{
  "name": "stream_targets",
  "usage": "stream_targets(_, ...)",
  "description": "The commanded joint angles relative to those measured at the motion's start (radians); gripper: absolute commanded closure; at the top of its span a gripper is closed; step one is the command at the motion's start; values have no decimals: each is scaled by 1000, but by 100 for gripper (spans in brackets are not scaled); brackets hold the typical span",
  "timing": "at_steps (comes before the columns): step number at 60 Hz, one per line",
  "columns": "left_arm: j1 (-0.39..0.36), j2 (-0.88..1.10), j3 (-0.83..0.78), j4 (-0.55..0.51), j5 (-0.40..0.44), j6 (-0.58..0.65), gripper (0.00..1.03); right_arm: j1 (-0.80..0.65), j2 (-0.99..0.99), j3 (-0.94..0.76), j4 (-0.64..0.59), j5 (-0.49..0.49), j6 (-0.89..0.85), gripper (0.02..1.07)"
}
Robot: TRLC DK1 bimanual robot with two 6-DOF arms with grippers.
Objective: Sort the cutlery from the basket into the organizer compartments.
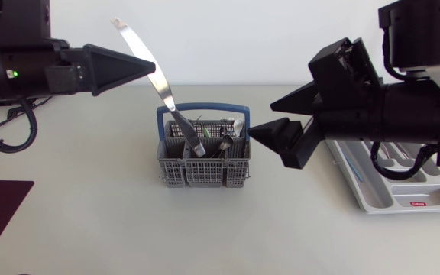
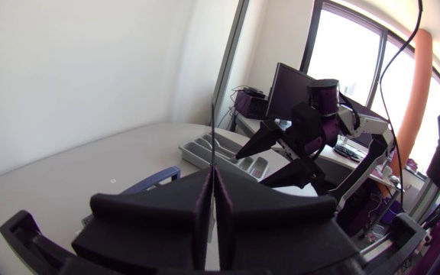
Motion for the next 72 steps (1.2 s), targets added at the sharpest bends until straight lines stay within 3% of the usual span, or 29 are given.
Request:
stream_targets(1,-25,43,43,-3,36,-42,100,-6,-8,-11,-10,-47,22,17)
stream_targets(14,-80,141,72,-12,124,-90,100,-4,6,-63,9,-183,21,17)
stream_targets(38,-178,244,151,-12,168,-154,100,-1,11,-129,24,-346,4,18)
stream_targets(57,-192,262,169,-14,227,-193,100,-7,-6,-147,22,-446,1,49)
stream_targets(72,-189,251,154,-32,268,-199,100,5,-12,-141,16,-450,10,85)
